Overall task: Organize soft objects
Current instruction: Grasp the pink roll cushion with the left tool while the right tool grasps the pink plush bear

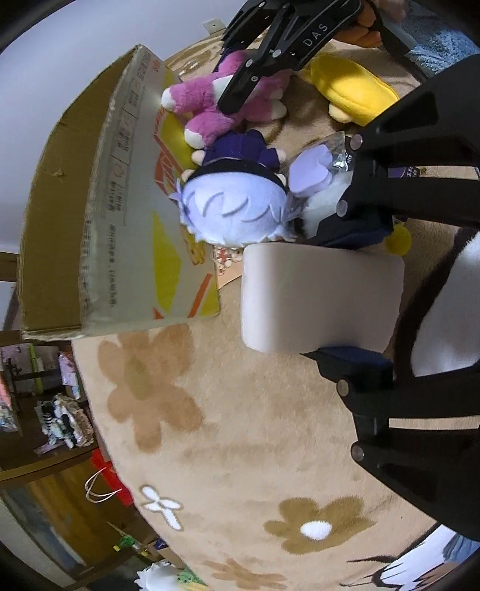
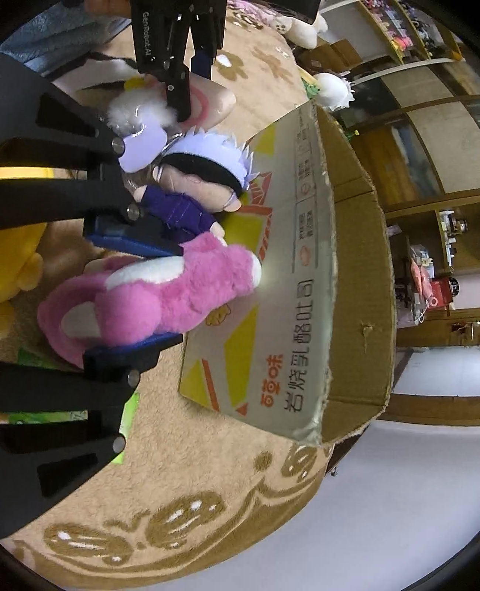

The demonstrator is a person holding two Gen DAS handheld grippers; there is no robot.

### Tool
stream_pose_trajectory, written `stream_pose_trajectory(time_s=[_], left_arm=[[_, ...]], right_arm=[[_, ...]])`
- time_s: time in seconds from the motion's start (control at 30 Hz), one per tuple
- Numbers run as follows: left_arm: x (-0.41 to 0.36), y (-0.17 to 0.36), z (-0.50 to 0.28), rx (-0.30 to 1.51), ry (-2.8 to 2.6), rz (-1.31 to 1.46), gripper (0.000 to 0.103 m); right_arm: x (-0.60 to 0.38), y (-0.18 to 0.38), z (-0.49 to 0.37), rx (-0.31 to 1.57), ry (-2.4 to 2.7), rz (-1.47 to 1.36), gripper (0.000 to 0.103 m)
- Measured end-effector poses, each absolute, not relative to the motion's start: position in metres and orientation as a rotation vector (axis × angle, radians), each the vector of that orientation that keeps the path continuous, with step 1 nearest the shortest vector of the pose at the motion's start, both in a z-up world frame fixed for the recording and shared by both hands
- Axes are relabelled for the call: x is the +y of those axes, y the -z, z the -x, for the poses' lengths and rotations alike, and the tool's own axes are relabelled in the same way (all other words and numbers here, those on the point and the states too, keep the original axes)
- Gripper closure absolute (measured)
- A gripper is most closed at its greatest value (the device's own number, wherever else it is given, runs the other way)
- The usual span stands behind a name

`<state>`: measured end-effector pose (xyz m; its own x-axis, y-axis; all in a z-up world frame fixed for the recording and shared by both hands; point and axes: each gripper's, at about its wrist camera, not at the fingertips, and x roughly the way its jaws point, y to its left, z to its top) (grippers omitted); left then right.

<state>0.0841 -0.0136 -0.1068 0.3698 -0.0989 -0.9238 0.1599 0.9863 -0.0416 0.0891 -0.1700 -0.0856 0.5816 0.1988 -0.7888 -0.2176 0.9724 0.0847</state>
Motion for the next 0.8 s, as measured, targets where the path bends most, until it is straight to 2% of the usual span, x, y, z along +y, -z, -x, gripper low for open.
stream_pose_trajectory(time_s=[0.8], left_arm=[[-0.008, -0.018, -0.046, 0.613, 0.091, -0.093, 0.061]], right_arm=[[-0.185, -0.026, -0.048, 0.552, -0.128, 0.002, 0.064]])
